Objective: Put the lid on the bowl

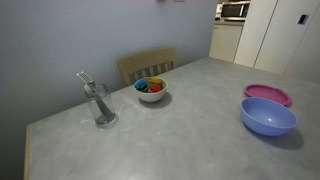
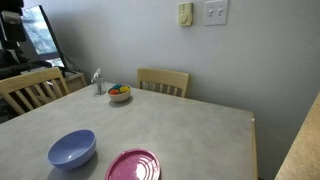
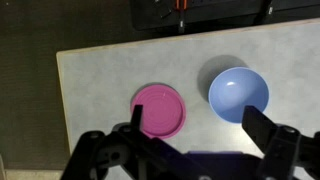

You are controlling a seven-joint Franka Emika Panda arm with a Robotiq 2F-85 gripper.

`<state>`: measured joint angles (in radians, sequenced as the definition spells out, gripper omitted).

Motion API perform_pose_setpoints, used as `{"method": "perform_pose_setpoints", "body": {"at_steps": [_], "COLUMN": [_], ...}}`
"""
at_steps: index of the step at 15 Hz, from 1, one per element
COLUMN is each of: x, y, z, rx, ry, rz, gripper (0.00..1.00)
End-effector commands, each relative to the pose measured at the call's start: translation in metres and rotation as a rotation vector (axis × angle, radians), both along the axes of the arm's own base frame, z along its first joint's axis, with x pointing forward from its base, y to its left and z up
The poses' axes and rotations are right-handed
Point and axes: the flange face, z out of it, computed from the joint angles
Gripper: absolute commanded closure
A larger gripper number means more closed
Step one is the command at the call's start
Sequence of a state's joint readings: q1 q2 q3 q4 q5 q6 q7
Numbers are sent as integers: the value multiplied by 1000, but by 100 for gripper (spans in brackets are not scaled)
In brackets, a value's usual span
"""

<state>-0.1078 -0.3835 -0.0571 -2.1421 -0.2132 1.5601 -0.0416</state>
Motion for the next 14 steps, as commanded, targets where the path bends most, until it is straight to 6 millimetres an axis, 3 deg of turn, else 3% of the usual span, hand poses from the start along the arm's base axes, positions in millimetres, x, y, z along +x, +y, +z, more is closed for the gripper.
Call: {"method": "perform_pose_setpoints", "body": {"at_steps": [1,14], "x": [0,9], "y": [0,-3], "z": [1,-9], "rx": [0,-13], "ry": [1,-15], "rz": [0,-33], "gripper": [0,0]}}
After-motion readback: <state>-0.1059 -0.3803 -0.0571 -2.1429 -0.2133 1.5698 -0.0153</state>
